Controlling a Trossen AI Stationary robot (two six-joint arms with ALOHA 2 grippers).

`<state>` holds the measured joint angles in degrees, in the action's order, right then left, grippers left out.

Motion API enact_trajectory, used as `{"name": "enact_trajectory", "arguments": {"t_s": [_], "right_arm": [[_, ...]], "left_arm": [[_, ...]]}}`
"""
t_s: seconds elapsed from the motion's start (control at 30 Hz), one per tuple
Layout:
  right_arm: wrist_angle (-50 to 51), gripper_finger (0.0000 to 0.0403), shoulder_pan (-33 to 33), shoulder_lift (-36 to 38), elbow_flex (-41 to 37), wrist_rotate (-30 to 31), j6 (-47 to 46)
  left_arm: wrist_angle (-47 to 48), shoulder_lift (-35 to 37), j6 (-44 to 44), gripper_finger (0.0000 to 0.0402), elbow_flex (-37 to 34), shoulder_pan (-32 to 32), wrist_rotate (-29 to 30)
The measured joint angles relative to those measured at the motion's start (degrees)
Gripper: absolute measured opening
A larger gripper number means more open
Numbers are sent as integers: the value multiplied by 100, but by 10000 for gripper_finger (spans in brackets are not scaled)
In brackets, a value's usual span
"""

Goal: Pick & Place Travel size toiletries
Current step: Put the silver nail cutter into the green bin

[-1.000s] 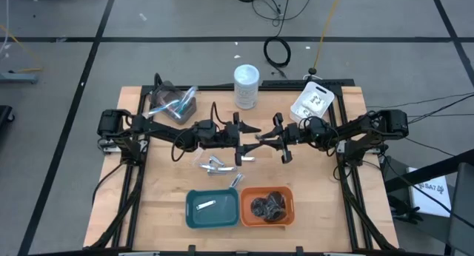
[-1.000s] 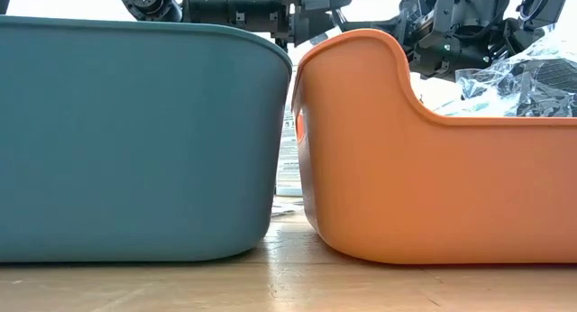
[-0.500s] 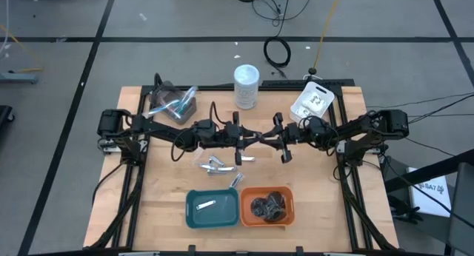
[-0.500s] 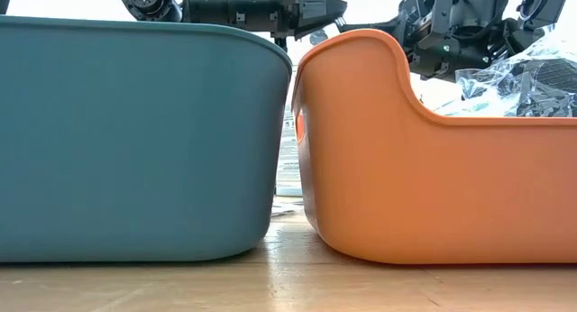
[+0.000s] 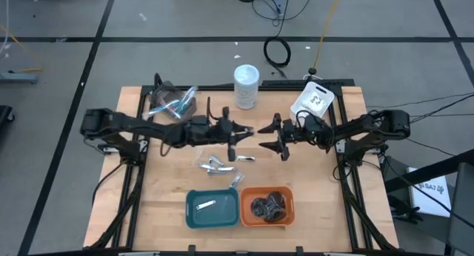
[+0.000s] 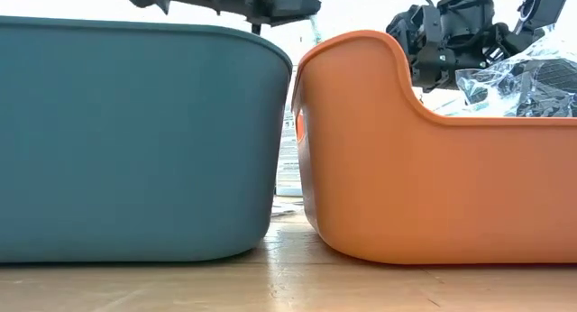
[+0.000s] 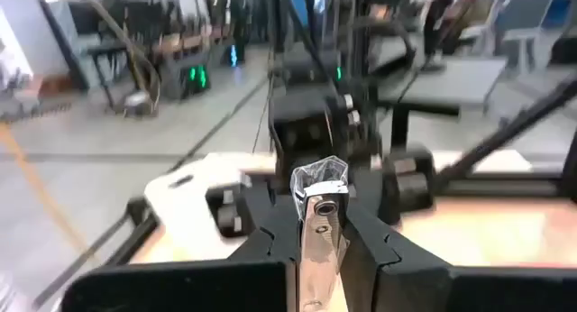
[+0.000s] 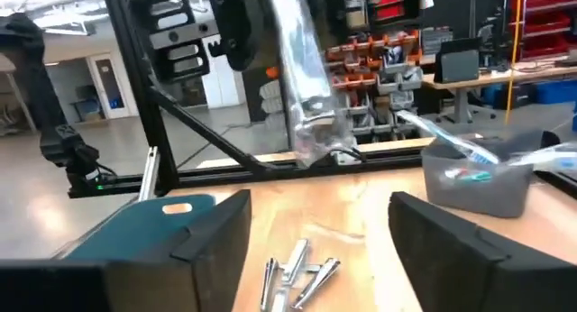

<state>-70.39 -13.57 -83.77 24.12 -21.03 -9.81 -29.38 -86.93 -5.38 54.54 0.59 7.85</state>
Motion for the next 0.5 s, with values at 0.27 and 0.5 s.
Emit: {"name": "enact_trajectory", "arguments": {"t_s": [0.27, 0.5], "right_arm": [[1582, 277, -303, 951, 0, -7, 260], [2181, 269, -371, 1321, 0, -7, 323]], "left_arm": [[2730, 1021, 1229, 29, 0, 864, -541], [4135, 575, 2730, 29, -1, 1900, -1533]]}}
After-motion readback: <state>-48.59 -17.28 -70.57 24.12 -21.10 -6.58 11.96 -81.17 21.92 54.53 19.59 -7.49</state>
